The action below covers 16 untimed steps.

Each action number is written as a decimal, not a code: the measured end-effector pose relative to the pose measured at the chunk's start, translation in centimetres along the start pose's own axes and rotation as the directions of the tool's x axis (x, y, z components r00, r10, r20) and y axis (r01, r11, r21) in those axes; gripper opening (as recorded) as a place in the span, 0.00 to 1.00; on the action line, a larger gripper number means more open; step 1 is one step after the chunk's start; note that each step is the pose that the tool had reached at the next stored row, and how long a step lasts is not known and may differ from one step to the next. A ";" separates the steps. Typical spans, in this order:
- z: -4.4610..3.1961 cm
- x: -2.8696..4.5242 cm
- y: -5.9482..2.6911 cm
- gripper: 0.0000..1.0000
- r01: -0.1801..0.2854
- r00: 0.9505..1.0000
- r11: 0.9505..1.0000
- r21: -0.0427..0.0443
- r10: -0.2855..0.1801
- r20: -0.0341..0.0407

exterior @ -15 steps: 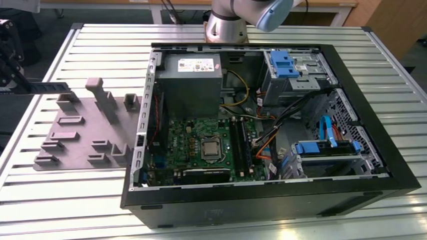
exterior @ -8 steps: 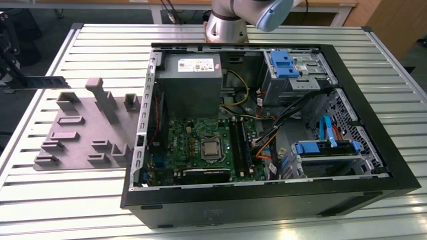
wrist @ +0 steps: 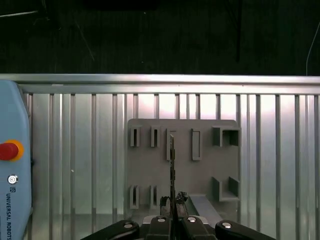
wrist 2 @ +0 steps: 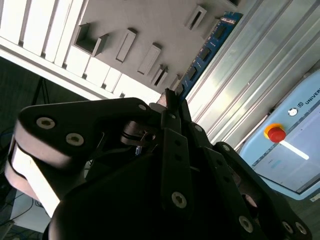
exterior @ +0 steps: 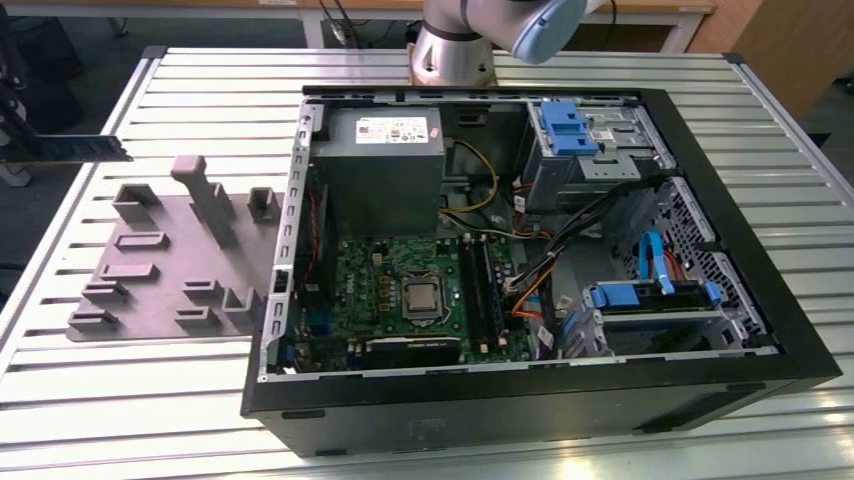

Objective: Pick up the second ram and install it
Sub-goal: 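Pick up the second ram and move it above second insertion slot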

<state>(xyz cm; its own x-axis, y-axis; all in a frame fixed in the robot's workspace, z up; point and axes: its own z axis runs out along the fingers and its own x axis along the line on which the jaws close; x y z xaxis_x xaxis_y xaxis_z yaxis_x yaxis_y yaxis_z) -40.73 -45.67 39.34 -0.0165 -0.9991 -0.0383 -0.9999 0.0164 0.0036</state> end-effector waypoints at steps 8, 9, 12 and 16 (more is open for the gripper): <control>-0.03 -0.01 0.00 0.14 0.000 1.000 1.000 0.000 0.000 0.000; -0.03 -0.01 0.00 0.14 0.000 1.000 1.000 0.000 0.000 0.000; -0.04 -0.01 -0.11 0.14 0.000 1.000 1.000 0.000 0.000 0.000; -0.04 -0.01 -0.50 0.14 0.000 1.000 1.000 0.000 0.000 0.000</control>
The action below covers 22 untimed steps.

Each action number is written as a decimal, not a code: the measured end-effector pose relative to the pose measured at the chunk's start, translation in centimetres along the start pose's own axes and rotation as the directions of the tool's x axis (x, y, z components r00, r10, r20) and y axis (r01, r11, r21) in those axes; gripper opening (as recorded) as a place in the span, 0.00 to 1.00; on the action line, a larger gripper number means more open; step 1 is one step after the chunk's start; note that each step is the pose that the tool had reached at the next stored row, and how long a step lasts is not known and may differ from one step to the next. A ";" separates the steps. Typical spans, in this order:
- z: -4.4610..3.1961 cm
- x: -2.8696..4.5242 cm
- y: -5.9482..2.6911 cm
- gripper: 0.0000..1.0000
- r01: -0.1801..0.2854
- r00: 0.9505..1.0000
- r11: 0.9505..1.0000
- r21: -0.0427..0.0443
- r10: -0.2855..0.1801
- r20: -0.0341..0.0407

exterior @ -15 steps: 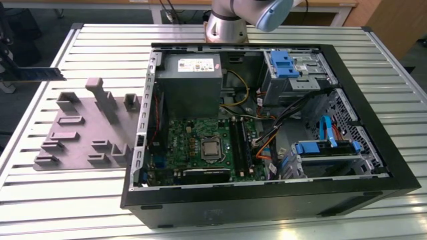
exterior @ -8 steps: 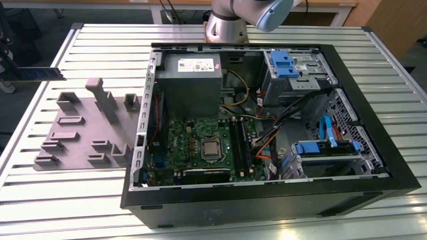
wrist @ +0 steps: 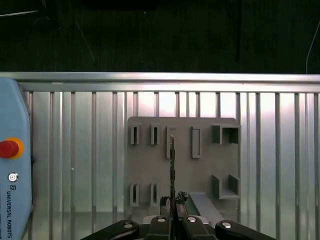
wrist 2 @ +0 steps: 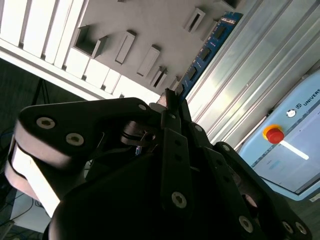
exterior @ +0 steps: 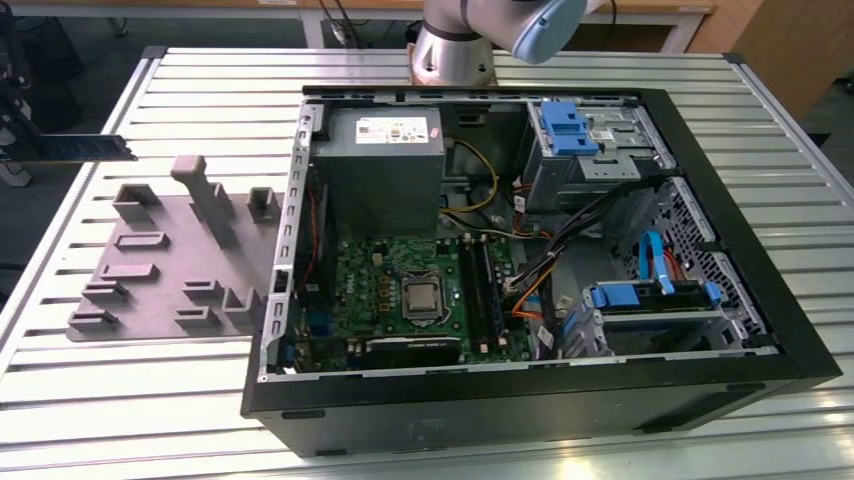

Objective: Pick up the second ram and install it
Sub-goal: 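Pick up the second ram and move it above second insertion slot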

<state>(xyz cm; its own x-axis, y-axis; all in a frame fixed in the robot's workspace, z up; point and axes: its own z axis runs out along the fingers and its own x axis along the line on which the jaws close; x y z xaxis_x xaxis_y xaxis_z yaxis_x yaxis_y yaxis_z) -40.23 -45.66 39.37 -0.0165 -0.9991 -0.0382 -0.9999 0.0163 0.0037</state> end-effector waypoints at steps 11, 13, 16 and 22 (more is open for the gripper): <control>0.00 -0.02 -1.20 0.14 0.000 1.000 1.000 0.000 0.000 0.000; 0.00 -0.03 -1.46 0.14 0.000 1.000 1.000 0.000 0.000 0.000; 0.00 -0.04 -1.88 0.14 0.000 1.000 1.000 0.000 0.000 0.000; 0.00 -0.05 -2.70 0.14 0.000 1.000 1.000 0.000 0.000 0.000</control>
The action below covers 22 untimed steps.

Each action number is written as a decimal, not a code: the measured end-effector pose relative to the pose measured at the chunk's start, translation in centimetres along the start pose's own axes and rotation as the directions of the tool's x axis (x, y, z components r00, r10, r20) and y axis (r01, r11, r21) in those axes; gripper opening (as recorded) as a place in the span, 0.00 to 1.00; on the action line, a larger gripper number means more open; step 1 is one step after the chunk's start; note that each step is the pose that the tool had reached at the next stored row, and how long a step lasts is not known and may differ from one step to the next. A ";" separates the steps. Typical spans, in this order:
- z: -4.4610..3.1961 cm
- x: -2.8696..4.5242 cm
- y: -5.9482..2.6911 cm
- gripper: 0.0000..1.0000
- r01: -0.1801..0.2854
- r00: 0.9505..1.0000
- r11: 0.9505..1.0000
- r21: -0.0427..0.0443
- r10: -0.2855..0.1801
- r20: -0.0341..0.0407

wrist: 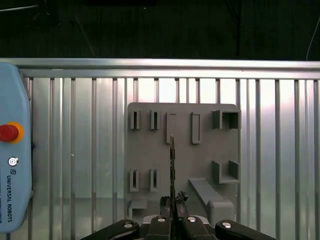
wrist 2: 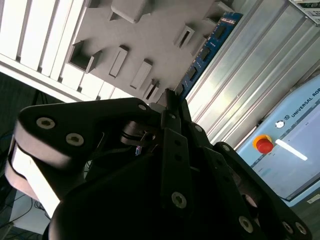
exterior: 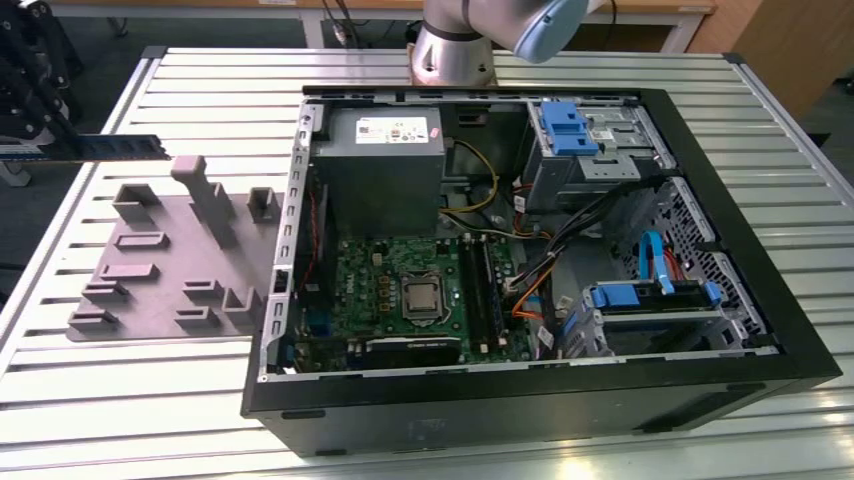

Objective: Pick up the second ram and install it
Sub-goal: 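Pick up the second ram and move it above second insertion slot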

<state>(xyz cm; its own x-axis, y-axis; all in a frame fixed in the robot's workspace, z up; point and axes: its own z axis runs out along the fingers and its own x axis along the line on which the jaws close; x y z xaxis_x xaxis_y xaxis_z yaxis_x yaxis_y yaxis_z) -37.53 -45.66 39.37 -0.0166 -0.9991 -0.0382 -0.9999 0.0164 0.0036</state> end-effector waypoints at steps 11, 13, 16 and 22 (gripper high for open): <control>-0.01 -0.03 -1.55 0.14 0.000 1.000 1.000 0.000 0.000 0.000; -0.01 -0.03 -1.88 0.14 0.000 1.000 1.000 0.000 0.000 0.000; -0.01 -0.04 -2.36 0.14 0.000 1.000 1.000 0.000 0.000 0.000; -0.02 -0.06 -3.32 0.14 0.000 1.000 1.000 0.000 0.000 0.000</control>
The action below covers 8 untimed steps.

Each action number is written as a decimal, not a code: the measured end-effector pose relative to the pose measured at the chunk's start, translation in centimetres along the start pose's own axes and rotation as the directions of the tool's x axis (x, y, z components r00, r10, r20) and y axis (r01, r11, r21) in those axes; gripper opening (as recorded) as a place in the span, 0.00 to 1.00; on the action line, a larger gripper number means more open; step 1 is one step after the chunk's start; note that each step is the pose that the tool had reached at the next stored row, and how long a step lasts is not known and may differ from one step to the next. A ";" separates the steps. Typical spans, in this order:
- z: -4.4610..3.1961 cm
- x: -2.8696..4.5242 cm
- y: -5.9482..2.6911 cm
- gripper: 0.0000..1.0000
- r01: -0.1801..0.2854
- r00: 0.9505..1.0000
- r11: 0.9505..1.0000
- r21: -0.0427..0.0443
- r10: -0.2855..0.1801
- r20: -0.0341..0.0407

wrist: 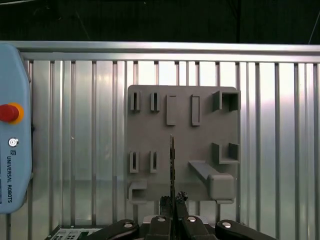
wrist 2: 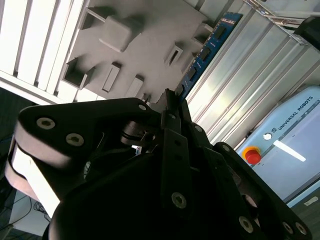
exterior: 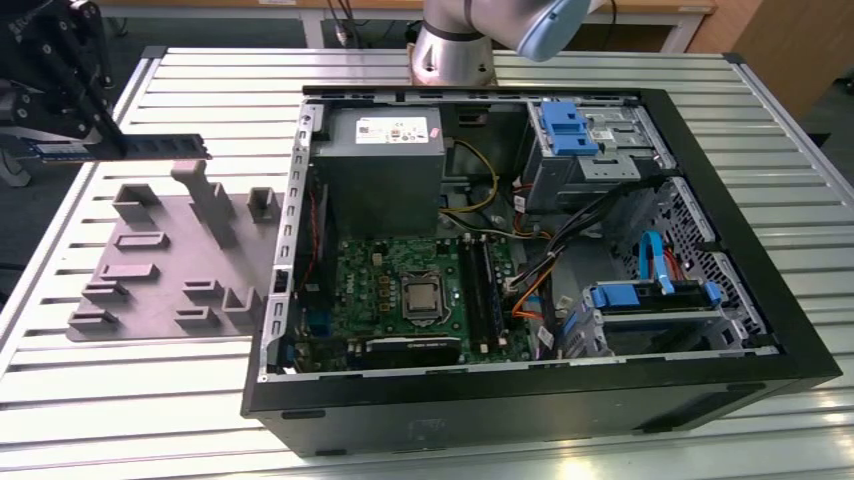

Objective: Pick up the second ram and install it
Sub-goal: 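Pick up the second ram and move it above second insertion slot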

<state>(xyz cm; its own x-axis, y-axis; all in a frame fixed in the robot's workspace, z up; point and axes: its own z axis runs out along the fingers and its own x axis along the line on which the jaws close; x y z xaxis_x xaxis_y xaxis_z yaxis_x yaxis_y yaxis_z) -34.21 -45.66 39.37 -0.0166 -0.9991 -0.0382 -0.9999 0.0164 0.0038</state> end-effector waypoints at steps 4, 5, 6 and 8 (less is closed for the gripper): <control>0.00 -0.01 -0.66 0.14 0.000 1.000 1.000 0.000 0.000 0.000; -0.01 -0.01 -0.83 0.14 0.000 1.000 1.000 0.000 0.000 0.000; 0.00 -0.01 -1.00 0.14 0.000 1.000 1.000 0.000 0.000 0.000; 0.00 -0.02 -1.34 0.14 0.000 1.000 1.000 0.000 0.000 0.000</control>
<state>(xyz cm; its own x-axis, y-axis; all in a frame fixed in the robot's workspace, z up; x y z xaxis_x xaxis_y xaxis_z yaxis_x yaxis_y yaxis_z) -32.87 -45.66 39.37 -0.0167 -0.9991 -0.0382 -0.9999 0.0165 0.0037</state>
